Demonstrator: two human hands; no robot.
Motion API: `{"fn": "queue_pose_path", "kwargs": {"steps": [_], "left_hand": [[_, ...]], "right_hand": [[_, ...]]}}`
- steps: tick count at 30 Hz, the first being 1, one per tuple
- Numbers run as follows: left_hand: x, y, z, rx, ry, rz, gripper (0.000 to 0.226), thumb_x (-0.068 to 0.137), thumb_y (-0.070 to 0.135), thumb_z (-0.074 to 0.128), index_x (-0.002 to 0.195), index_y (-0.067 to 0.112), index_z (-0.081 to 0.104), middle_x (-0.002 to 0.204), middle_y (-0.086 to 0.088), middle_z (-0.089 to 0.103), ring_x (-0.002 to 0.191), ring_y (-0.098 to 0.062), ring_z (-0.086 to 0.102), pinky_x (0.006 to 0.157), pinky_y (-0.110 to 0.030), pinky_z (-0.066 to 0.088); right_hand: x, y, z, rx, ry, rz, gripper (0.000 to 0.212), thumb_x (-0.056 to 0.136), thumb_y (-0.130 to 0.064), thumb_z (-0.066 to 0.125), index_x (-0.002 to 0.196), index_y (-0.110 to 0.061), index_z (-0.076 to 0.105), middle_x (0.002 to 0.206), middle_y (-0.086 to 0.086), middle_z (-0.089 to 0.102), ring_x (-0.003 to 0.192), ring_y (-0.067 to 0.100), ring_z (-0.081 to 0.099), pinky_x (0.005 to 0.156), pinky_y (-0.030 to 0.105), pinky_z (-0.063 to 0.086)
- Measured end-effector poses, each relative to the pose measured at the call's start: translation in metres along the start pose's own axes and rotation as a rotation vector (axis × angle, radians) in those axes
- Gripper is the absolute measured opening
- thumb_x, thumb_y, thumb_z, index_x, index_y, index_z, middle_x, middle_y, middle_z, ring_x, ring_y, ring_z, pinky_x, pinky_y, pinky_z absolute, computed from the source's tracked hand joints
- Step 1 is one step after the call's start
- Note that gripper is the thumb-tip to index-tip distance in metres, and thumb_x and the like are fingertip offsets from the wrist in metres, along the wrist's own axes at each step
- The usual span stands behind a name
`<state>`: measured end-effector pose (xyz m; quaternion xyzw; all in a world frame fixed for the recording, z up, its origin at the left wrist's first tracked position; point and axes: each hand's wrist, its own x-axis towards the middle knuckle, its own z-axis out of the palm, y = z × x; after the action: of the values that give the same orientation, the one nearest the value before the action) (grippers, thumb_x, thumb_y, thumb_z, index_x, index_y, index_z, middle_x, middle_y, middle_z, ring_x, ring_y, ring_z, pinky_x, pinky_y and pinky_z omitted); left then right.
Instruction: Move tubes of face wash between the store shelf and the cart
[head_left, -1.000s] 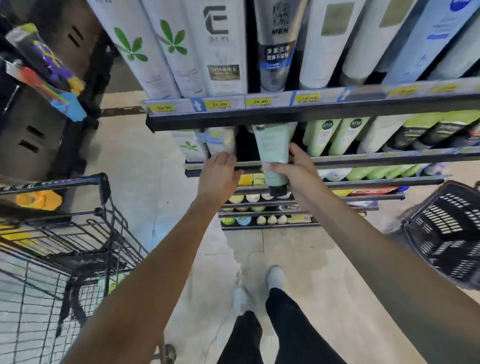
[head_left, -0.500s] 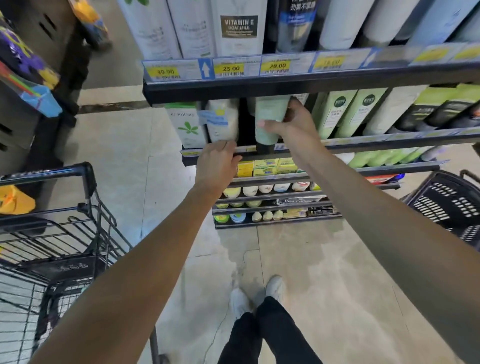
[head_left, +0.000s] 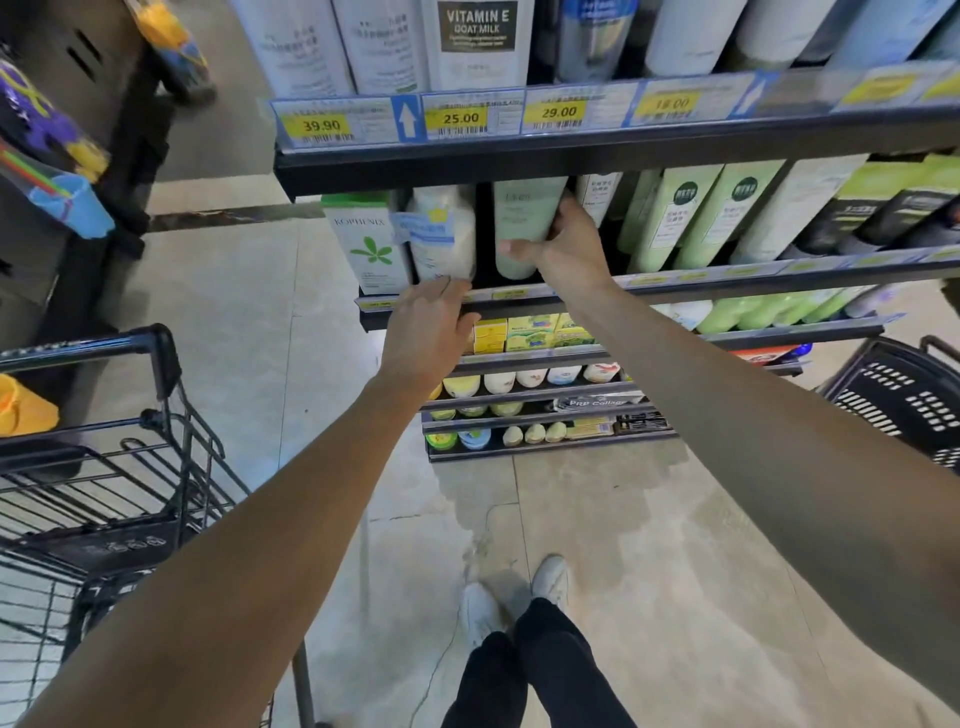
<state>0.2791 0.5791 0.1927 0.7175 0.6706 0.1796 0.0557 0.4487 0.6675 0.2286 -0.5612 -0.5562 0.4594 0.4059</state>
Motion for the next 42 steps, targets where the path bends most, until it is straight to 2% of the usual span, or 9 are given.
{"fn": "queue_pose_path", "kwargs": {"steps": [8,21,25,27,30,33,37,40,42], "left_hand": [[0.001,0.001,0.004,0.013,0.017,-0.013,0.036,0.095,0.027,0.070,0.127,0.009,0.066,0.112,-0.012,0.072,0.108,-0.034,0.063,0.100,-0.045,0.045],[0.002,-0.002,0.007,0.040,-0.014,-0.019,0.037,0.096,0.029,0.068,0.128,0.011,0.064,0.113,-0.011,0.071,0.108,-0.033,0.063,0.101,-0.044,0.043],[0.002,0.000,0.002,0.018,-0.060,-0.023,0.041,0.097,0.032,0.066,0.132,0.012,0.062,0.120,-0.010,0.069,0.114,-0.033,0.060,0.104,-0.043,0.040],[0.001,0.002,-0.004,-0.017,-0.112,-0.033,0.045,0.098,0.034,0.065,0.137,0.012,0.059,0.128,-0.011,0.066,0.121,-0.033,0.057,0.108,-0.043,0.038],[-0.005,0.006,-0.018,-0.087,-0.206,-0.058,0.055,0.100,0.033,0.064,0.148,0.011,0.049,0.145,-0.015,0.056,0.138,-0.035,0.046,0.117,-0.045,0.034],[-0.016,0.015,-0.037,-0.133,-0.202,-0.078,0.057,0.101,0.034,0.063,0.151,0.014,0.046,0.152,-0.011,0.051,0.143,-0.029,0.042,0.118,-0.043,0.034],[-0.052,0.024,-0.066,-0.156,-0.101,-0.113,0.048,0.101,0.032,0.062,0.144,0.011,0.055,0.138,-0.010,0.062,0.127,-0.029,0.057,0.109,-0.041,0.044],[-0.100,0.021,-0.082,-0.115,-0.011,-0.205,0.046,0.098,0.035,0.061,0.137,0.010,0.061,0.128,-0.010,0.067,0.117,-0.032,0.063,0.102,-0.043,0.049],[-0.137,0.018,-0.089,-0.086,0.043,-0.302,0.048,0.097,0.039,0.057,0.136,0.011,0.061,0.128,-0.010,0.067,0.116,-0.033,0.063,0.101,-0.044,0.050]], "right_hand": [[0.002,0.009,-0.002,-0.172,-0.021,-0.030,0.060,0.074,-0.022,0.091,0.124,-0.015,0.058,0.120,0.000,0.072,0.112,0.016,0.067,0.099,0.040,0.055],[0.000,0.013,0.001,-0.221,-0.021,-0.034,0.058,0.077,-0.025,0.089,0.125,-0.014,0.058,0.122,0.001,0.072,0.114,0.018,0.066,0.100,0.040,0.054],[-0.005,0.016,-0.002,-0.260,-0.019,-0.011,0.061,0.076,-0.024,0.089,0.127,-0.013,0.057,0.120,0.002,0.072,0.111,0.019,0.068,0.098,0.042,0.055],[-0.013,0.016,-0.006,-0.253,-0.004,0.010,0.064,0.079,-0.022,0.086,0.135,-0.014,0.056,0.120,0.002,0.072,0.112,0.018,0.068,0.100,0.041,0.055],[-0.035,0.010,-0.015,-0.287,0.005,0.052,0.070,0.086,-0.022,0.082,0.148,-0.013,0.049,0.135,0.008,0.065,0.126,0.021,0.060,0.110,0.040,0.048],[-0.067,0.001,-0.029,-0.374,-0.056,0.037,0.059,0.095,-0.026,0.073,0.148,-0.013,0.051,0.143,0.009,0.058,0.131,0.023,0.057,0.112,0.040,0.046],[-0.114,-0.013,-0.041,-0.618,-0.227,-0.030,0.044,0.102,-0.034,0.061,0.143,-0.018,0.055,0.143,0.005,0.056,0.130,0.023,0.055,0.105,0.034,0.043],[-0.143,-0.025,-0.031,-0.764,-0.409,-0.138,0.045,0.104,-0.038,0.055,0.144,-0.018,0.054,0.145,0.005,0.053,0.125,0.025,0.056,0.098,0.032,0.043],[-0.162,-0.035,-0.021,-0.810,-0.523,-0.231,0.047,0.104,-0.041,0.053,0.146,-0.019,0.052,0.146,0.003,0.052,0.132,0.024,0.051,0.105,0.034,0.042]]}}
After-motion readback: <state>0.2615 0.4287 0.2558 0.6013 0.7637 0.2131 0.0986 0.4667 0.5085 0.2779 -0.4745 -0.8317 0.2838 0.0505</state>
